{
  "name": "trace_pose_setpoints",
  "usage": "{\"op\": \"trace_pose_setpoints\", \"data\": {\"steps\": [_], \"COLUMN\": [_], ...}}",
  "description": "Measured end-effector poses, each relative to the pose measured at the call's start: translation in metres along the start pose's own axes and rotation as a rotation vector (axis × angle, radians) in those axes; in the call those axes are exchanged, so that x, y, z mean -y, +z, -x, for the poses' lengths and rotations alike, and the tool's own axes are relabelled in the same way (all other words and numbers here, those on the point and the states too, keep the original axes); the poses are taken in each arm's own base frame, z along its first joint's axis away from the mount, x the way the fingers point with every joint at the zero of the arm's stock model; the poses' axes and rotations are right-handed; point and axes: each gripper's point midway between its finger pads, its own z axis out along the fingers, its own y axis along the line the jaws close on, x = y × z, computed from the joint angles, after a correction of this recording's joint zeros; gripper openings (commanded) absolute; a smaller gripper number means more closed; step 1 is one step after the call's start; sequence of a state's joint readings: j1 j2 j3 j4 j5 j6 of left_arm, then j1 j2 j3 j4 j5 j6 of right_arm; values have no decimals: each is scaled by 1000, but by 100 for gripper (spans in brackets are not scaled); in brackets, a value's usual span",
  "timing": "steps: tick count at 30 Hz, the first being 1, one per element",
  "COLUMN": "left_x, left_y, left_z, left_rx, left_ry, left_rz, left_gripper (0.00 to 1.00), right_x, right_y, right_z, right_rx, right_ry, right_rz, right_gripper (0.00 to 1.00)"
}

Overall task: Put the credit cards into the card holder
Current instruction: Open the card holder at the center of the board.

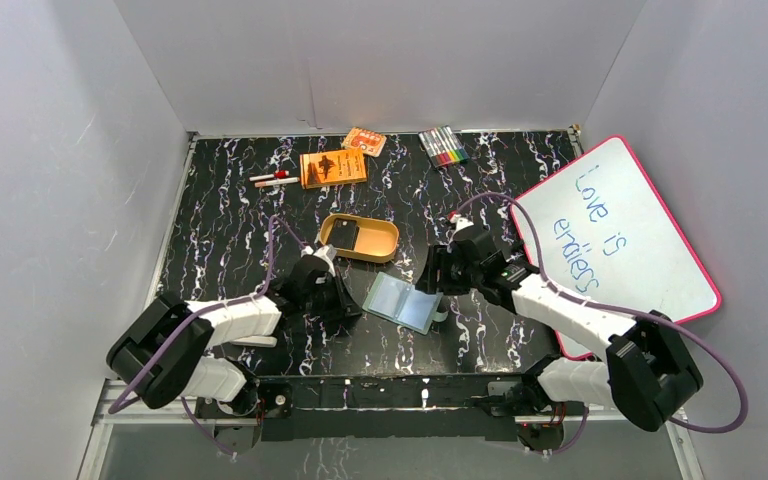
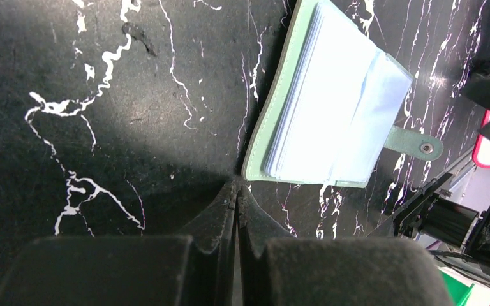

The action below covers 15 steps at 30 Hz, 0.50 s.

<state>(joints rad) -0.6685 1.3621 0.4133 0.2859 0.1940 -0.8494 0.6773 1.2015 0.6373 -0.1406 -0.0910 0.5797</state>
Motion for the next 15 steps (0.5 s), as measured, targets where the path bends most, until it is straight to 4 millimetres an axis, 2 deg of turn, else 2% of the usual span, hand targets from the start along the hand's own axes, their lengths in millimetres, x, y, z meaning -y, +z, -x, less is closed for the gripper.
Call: {"op": "trace_pose_setpoints", "data": {"steps": [3,7,15], "left_x": [0,0,9], "left_y": [-3,-8,-37], "left_z": [-3,-5,9], "left_rx": [-4,-5,88], "left_ry": [-1,-3,6], "left_rz": [-3,3,-16], "left_gripper": [0,0,0], "right_x": [16,30,41], "right_y": [3,11,19], "right_z": [0,-14,-36], "right_rx": [-8,-55,-139], "right_ry": [60,105,133], "right_rz": [-59,-107,-146], "right_gripper": [63,61,59]}}
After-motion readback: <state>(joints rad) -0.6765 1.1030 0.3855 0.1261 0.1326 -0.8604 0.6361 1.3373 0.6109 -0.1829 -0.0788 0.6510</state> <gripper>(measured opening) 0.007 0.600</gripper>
